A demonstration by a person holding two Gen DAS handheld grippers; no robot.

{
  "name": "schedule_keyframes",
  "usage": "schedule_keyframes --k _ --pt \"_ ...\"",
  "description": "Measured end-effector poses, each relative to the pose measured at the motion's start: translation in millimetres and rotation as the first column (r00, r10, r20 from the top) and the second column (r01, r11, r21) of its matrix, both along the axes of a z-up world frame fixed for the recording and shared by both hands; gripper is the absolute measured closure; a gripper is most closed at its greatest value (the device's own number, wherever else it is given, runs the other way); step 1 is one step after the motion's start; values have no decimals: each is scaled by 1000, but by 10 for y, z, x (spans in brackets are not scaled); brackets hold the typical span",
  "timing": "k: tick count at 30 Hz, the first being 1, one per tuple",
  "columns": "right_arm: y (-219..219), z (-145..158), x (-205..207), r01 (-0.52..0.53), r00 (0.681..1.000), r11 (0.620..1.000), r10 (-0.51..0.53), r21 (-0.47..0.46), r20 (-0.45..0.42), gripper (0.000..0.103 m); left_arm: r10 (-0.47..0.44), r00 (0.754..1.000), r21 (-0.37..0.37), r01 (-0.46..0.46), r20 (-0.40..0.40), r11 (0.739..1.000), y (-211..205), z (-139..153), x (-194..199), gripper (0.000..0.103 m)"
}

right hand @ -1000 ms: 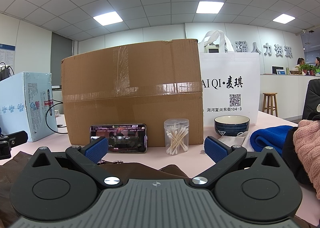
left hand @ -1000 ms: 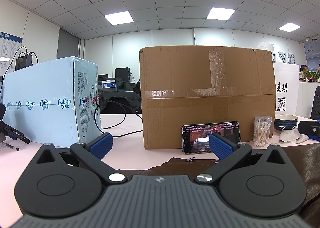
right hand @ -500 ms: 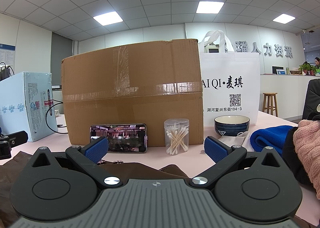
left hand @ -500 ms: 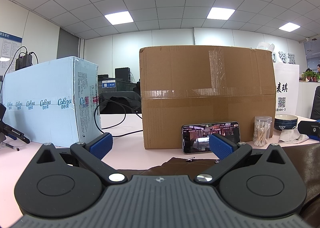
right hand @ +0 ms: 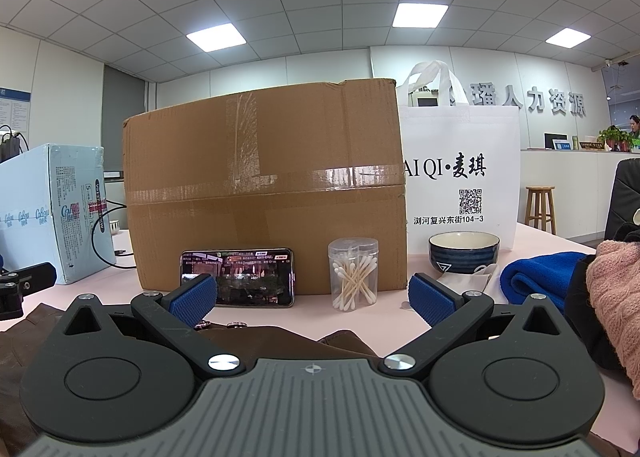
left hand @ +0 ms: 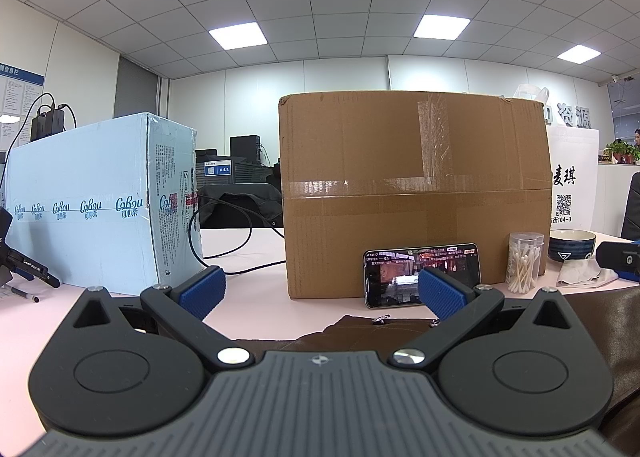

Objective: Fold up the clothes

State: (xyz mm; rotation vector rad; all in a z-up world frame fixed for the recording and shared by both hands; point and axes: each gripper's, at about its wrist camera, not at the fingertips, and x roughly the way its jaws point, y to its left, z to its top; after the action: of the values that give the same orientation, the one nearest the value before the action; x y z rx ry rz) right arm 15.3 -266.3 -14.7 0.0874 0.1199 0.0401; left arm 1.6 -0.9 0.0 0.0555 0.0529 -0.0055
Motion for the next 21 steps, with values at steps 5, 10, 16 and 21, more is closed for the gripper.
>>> schedule_keyframes --k 5,10,16,21 --pt "1 -1 2 0 1000 1000 0 1 0 0 0 1000 -2 0 -1 1000 6 -1 11 0" --pt "1 -1 -1 -1 1000 1000 1 2 -1 0 1 1000 -3 -1 -2 1000 8 -1 16 0" --pt "2 0 -5 -1 1000 1000 1 2 -2 0 1 1000 -2 -1 -3 1000 -3 -1 10 0" --pt "4 0 -7 -2 1000 1000 2 2 -3 0 1 1000 -2 -1 -3 1000 -10 1 1 0"
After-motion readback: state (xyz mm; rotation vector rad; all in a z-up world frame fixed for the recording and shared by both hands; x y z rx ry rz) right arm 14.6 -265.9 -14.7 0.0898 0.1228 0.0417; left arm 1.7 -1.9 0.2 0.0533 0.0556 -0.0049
